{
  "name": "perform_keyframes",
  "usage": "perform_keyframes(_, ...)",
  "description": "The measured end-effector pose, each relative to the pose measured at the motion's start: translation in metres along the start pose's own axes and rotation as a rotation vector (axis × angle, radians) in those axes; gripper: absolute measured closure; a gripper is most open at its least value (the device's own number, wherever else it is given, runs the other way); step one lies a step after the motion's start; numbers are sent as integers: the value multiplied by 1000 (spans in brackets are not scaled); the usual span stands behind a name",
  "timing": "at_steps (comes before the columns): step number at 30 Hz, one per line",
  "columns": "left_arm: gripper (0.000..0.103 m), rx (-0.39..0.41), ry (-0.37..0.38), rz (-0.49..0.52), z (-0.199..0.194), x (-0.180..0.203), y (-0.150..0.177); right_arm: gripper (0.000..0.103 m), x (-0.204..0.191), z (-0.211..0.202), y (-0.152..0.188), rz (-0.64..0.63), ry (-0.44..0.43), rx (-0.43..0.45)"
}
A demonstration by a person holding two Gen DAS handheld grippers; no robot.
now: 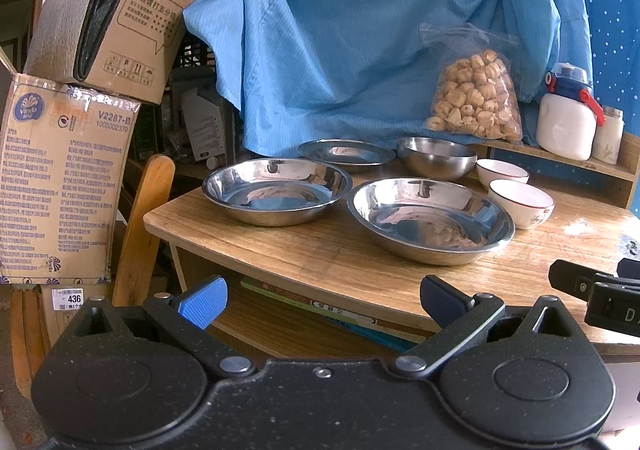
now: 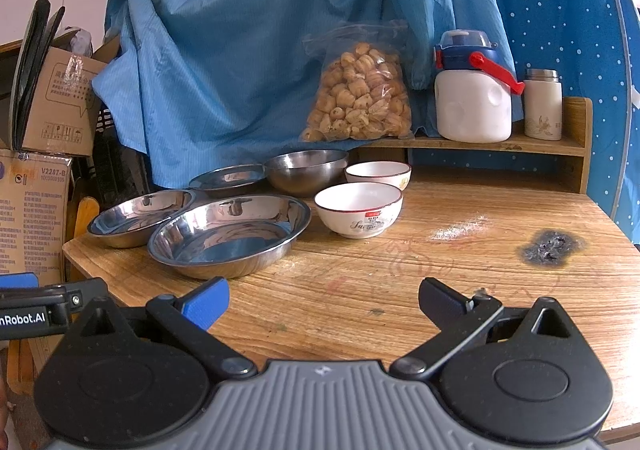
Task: Organize plates and bowls
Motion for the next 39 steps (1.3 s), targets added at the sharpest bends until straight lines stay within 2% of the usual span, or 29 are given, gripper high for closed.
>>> perform_keyframes(13,1,-4,-11,6,9,-5,-5,0,-4,7,-4,-17,-6,-3)
perform_keyframes(23,1,43,-43,-2,22,-25,-29,0,-19,17,-32,-93,-47,39)
perform_keyframes(35,1,92,-74,5,57,-62,-65,0,-46,47,-77,-192,-167,25)
perform_keyframes(39,1,66,-56,-21,73,-77,-76,0,-62,63,-89,-257,-206,4)
Point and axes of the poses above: each gripper's, at about its wrist camera, not at the fingertips, and z roughly the way its jaws point, x to its right, y to its underside, the point moved 1 cm from there along z, roughly the way its jaws point, and after that the axes turned 3 degrees about -x, right-handed, at the moved point
